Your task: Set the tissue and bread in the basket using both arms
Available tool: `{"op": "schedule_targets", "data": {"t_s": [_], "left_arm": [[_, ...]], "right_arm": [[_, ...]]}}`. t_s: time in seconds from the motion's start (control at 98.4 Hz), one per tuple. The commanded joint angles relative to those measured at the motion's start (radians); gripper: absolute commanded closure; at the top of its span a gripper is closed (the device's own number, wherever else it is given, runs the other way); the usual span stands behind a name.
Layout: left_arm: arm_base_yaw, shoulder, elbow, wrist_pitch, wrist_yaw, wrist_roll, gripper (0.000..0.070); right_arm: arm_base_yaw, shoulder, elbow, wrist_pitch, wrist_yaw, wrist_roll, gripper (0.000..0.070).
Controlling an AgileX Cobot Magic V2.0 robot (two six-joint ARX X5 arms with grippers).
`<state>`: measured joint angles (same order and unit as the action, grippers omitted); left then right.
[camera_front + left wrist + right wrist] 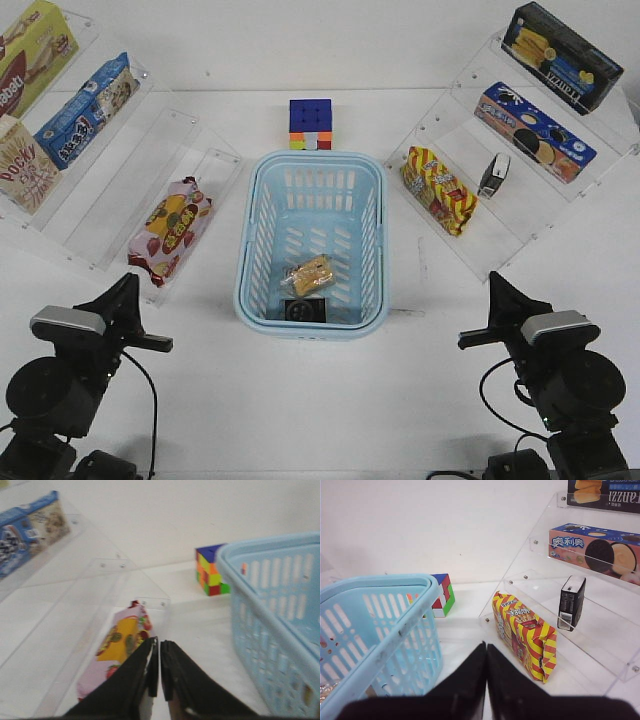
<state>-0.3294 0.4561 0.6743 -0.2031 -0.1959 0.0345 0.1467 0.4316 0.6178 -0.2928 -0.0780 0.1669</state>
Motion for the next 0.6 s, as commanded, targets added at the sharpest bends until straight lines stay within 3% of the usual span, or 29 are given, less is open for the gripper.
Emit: {"op": "schedule_targets", "data": {"t_s": [0.0, 0.102, 0.193, 0.417, 0.589], "left_arm": [[0.077, -0.051, -0.126, 0.129, 0.052, -0.013, 0.0699], [0.195, -0.161, -0.32, 0.276, 0.156, -0.063, 0.0699], [0.271, -0.266, -0.459, 0.336, 0.192, -0.085, 0.0699], [0.341, -0.457, -0.636, 0.32, 0.204, -0.074, 0.0699], [0.344, -0.453, -0.661, 0.285, 0.204, -0.039, 0.0699]], "right_arm": [[0.003, 0.0, 0.01, 0.016, 0.0, 0.015, 0.07], [0.003, 0.0, 0.01, 0.016, 0.001, 0.015, 0.07], [0.003, 0.0, 0.01, 0.016, 0.0, 0.015, 0.07], [0.003, 0.0, 0.01, 0.016, 0.0, 0.015, 0.07], [0.003, 0.0, 0.01, 0.016, 0.0, 0.015, 0.07]]}}
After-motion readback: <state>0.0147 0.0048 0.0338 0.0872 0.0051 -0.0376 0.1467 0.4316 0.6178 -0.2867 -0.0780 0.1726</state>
